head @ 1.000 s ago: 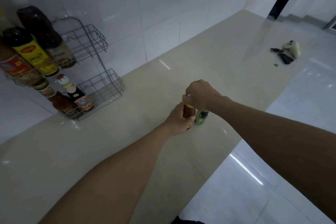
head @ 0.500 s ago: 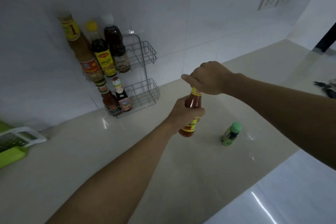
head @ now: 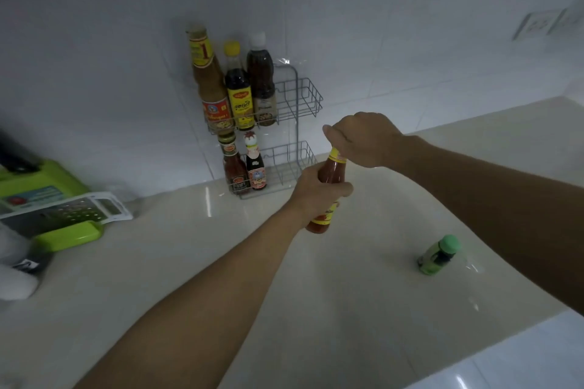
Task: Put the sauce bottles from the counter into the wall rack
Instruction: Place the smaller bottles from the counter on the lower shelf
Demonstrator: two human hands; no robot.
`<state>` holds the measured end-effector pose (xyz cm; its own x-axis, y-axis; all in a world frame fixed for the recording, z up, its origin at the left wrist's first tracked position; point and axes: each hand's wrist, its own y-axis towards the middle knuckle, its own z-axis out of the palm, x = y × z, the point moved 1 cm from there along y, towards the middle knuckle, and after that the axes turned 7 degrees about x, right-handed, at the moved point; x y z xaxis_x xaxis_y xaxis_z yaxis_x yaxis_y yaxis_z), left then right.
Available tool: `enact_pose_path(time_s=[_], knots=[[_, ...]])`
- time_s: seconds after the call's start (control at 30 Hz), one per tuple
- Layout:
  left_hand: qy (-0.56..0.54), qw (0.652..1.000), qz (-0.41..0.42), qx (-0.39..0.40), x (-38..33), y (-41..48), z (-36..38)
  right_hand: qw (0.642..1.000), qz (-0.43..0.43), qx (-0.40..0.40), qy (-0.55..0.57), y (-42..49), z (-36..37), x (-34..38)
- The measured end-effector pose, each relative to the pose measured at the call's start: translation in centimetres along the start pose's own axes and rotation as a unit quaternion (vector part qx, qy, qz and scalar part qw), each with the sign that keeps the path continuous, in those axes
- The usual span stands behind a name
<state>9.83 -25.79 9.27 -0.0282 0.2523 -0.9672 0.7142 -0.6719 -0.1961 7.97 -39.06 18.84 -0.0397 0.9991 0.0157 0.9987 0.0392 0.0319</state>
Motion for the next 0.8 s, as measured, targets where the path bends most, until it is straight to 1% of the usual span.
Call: enact_pose_path(time_s=[0.07,0.1,0.13,0.17,0.2,0.27,0.3,0.33,0.37,0.4,0.47,0.5,0.53,0.57,0.6,0.67,0.73,0.8], knots=[[0.072,0.994,-0.001,-0.088,0.8,-0.2,0.1,0.995,0.081,0.051,-0.033,0.8,0.8,1.0],[0.086,0.991,-0.003,-0.104,1.2,-0.4,0.2,0.991,0.103,0.08,-0.026,1.2,1.0,1.3],[0.072,0.993,-0.005,-0.089,1.5,-0.5,0.0,0.989,0.107,0.102,-0.007,1.4,0.9,1.5],[0.037,0.998,-0.01,-0.054,1.5,-0.8,-0.3,0.989,0.094,0.112,0.025,1.6,0.8,1.5],[0.001,1.0,-0.017,-0.008,1.4,-1.1,-0.8,0.99,0.061,0.111,0.059,1.7,0.6,1.4],[-0.045,0.996,-0.025,0.069,1.0,-1.3,-2.1,0.993,-0.027,0.073,0.086,1.3,0.1,1.6],[-0.05,0.995,-0.023,0.084,0.8,-1.4,-2.6,0.994,-0.055,0.045,0.077,1.3,0.2,1.5],[-0.044,0.996,-0.021,0.08,0.7,-1.5,-2.8,0.996,-0.067,0.014,0.061,1.2,0.2,1.7],[-0.033,0.997,-0.019,0.06,0.6,-1.5,-2.9,0.998,-0.056,-0.006,0.04,1.2,0.5,1.9],[-0.014,0.999,-0.017,0.027,0.7,-1.5,-2.7,0.999,-0.024,-0.011,0.019,1.2,0.7,2.3],[0.04,0.998,-0.011,-0.053,1.5,-1.5,-2.1,0.997,0.068,0.04,0.0,1.6,1.5,3.0],[0.061,0.995,-0.01,-0.073,2.0,-1.6,-1.9,0.993,0.09,0.075,0.002,1.8,1.8,3.1],[0.064,0.996,-0.015,-0.066,2.3,-1.8,-1.9,0.99,0.091,0.104,0.015,1.9,1.9,3.2],[0.048,0.998,-0.022,-0.04,2.6,-1.9,-2.1,0.99,0.07,0.118,0.036,1.9,1.9,3.1],[0.027,0.999,-0.032,-0.006,2.7,-2.1,-2.4,0.991,0.033,0.117,0.057,1.8,1.7,3.0],[-0.003,0.998,-0.038,0.044,2.4,-2.4,-3.1,0.994,-0.038,0.082,0.067,1.3,1.4,3.1],[0.002,0.999,-0.029,0.03,2.0,-2.4,-3.3,0.995,-0.054,0.041,0.072,1.4,1.5,3.1],[0.018,1.0,-0.019,-0.015,1.9,-2.4,-3.2,0.998,-0.017,0.012,0.054,1.6,2.0,3.5]])
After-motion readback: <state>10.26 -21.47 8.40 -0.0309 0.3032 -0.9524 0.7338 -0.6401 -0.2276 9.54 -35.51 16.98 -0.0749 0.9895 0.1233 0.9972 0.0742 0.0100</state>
